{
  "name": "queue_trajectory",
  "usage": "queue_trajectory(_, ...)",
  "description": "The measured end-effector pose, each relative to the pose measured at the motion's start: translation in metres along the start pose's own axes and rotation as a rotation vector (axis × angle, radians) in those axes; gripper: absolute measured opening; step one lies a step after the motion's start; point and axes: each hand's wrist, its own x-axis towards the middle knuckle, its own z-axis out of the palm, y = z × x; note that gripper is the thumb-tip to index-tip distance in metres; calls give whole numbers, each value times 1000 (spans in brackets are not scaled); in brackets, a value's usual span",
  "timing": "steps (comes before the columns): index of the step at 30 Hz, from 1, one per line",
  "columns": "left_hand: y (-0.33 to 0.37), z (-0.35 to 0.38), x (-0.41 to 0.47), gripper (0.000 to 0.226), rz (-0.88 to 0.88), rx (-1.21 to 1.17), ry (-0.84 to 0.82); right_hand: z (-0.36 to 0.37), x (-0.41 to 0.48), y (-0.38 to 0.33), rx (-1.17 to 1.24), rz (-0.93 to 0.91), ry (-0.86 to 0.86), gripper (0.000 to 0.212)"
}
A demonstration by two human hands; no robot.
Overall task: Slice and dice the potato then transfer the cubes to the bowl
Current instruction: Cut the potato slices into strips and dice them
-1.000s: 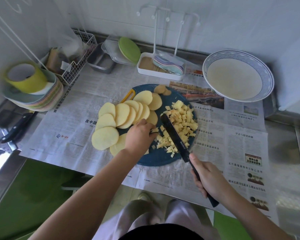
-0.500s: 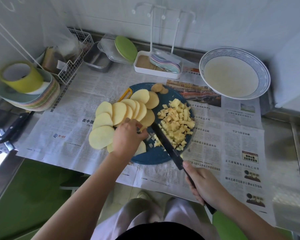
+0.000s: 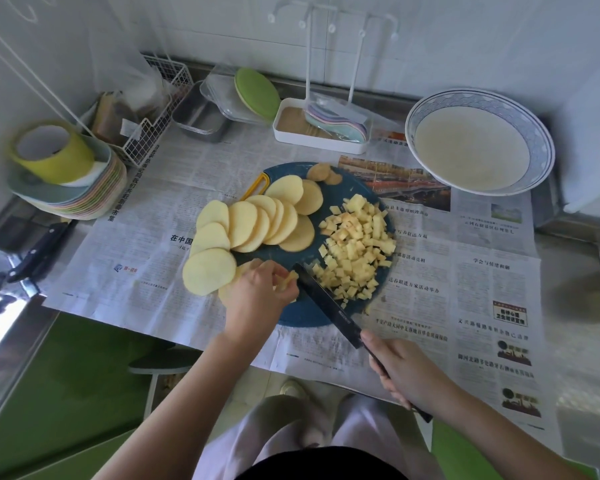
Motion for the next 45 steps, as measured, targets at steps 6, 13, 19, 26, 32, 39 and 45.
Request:
queue_trajectory(6,9,12,-7,19,-11,90,-113,-36,13,-11,-138,-2,34,63)
queue_trajectory(13,18,22,-1,26,24,271,-167,-46,17,-18,-195,-37,94,62)
queue_trajectory(19,14,27,-5,28,54,221,-100,-34,3,-12,-134,-69,44,62)
queue_trajectory(26,10,24,-8,26,54,237,-111,-26,-5,-8,-163,-76,5,65)
queue_trajectory(32,12,26,-10,23,98,210,-76,-25,-3,-11,-211,-68,-3,62)
queue_trajectory(39,6,32,-8,25,203,211,-47,-17,-1,-7,-275,-48,40,59)
queue_trajectory(45,4,33,-6,25,201,168,-13,-3,3,-11,-354,-81,108,57)
